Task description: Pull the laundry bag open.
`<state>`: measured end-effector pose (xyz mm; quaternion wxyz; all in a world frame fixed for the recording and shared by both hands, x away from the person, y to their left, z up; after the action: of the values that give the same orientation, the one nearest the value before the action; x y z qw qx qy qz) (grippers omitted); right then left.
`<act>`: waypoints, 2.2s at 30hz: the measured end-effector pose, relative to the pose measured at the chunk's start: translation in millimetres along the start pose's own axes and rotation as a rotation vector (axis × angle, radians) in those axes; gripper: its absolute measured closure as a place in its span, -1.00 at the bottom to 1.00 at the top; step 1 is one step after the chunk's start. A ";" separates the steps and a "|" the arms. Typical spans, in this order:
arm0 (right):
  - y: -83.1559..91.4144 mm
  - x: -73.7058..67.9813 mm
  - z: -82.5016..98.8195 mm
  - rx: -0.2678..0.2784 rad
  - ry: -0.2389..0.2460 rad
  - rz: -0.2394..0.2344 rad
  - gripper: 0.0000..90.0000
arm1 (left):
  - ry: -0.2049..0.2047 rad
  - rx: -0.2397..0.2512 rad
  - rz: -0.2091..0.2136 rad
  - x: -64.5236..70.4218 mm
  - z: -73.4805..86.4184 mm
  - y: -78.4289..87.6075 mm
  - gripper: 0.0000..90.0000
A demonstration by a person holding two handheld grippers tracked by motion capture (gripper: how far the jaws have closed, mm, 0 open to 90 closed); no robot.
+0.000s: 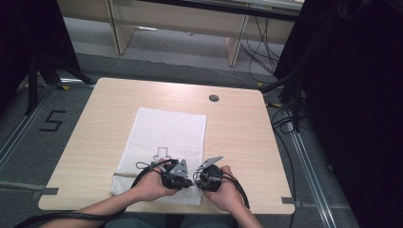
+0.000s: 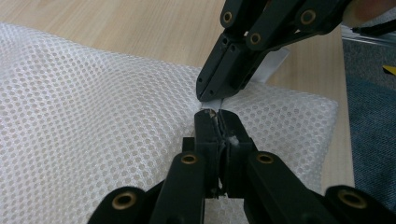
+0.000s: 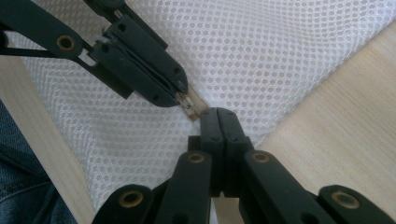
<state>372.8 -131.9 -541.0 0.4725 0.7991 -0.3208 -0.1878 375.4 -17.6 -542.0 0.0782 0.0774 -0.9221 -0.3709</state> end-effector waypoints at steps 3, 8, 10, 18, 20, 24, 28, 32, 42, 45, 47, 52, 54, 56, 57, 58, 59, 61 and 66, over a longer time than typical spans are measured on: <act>0.3 0.2 0.3 -0.001 -0.004 -0.002 1.00 | 0.000 0.002 -0.002 0.1 0.0 0.3 0.94; 0.4 0.2 0.3 0.001 -0.007 -0.006 1.00 | -0.002 -0.003 -0.010 0.3 0.5 1.9 0.94; 0.4 0.2 0.4 0.002 -0.007 -0.006 1.00 | -0.001 -0.002 -0.011 0.0 1.0 3.1 0.94; 0.4 0.3 0.5 0.002 -0.007 -0.007 1.00 | -0.004 -0.007 -0.013 0.0 2.1 4.5 0.94; 0.4 0.3 0.5 0.003 -0.006 -0.007 1.00 | -0.002 -0.006 -0.009 0.6 2.3 4.7 0.94; 0.4 0.1 0.5 0.001 0.000 0.000 1.00 | -0.005 -0.009 -0.017 -0.7 3.9 7.4 0.94; 0.3 0.0 0.4 0.002 0.002 0.003 1.00 | -0.018 -0.012 -0.017 -1.4 4.6 9.4 0.94; 0.4 -0.3 0.3 0.001 0.004 0.005 1.00 | -0.003 -0.012 -0.014 -0.4 5.5 9.6 0.94; 0.2 -1.0 0.1 -0.002 0.004 0.014 1.00 | 0.003 -0.005 -0.013 -0.3 6.4 10.4 0.94; 0.4 -1.5 0.1 -0.008 0.007 0.019 1.00 | 0.000 -0.008 -0.015 -0.4 6.6 10.5 0.94; 0.7 -2.3 -0.2 -0.010 0.008 0.025 1.00 | -0.001 -0.010 -0.004 -0.3 6.7 10.7 0.94; 0.6 -2.3 -0.1 -0.009 0.012 0.029 1.00 | 0.000 -0.009 -0.002 -0.3 6.7 10.5 0.94; 0.6 -2.4 -0.2 -0.007 0.017 0.028 1.00 | 0.000 -0.008 -0.015 -0.3 6.6 10.8 0.94; 0.4 -2.5 -0.3 -0.006 0.018 0.031 1.00 | 0.001 -0.008 -0.002 -0.2 6.6 10.5 0.94; 0.6 -2.4 -0.2 -0.007 0.018 0.030 1.00 | 0.001 -0.008 -0.003 -0.2 6.6 10.6 0.94; 0.7 -2.3 -0.1 -0.007 0.018 0.029 1.00 | 0.001 -0.008 -0.003 -0.2 6.5 10.6 0.94; 0.6 -2.2 -0.3 -0.006 0.021 0.028 1.00 | -0.001 -0.008 -0.012 -0.3 6.5 11.1 0.94; 0.6 -2.2 -0.3 -0.007 0.020 0.028 1.00 | -0.008 -0.015 -0.018 -1.4 7.1 12.5 0.94; 1.2 -1.9 0.4 -0.020 -0.002 0.027 1.00 | 0.003 -0.007 -0.014 -2.3 8.3 15.1 0.94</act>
<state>370.8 -131.2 -540.1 0.4826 0.7897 -0.3301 -0.1856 374.7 -0.8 -537.5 0.0774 0.0841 -0.9202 -0.3743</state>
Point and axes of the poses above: each handheld gripper's, and its own axes: y roughly backward along the jaws, z roughly out of its underside, x roughly to its right, the point moved 6 cm from there along -y, roughly forward along the jaws, and after that the axes turned 5 degrees about z, right-handed, at the moved point
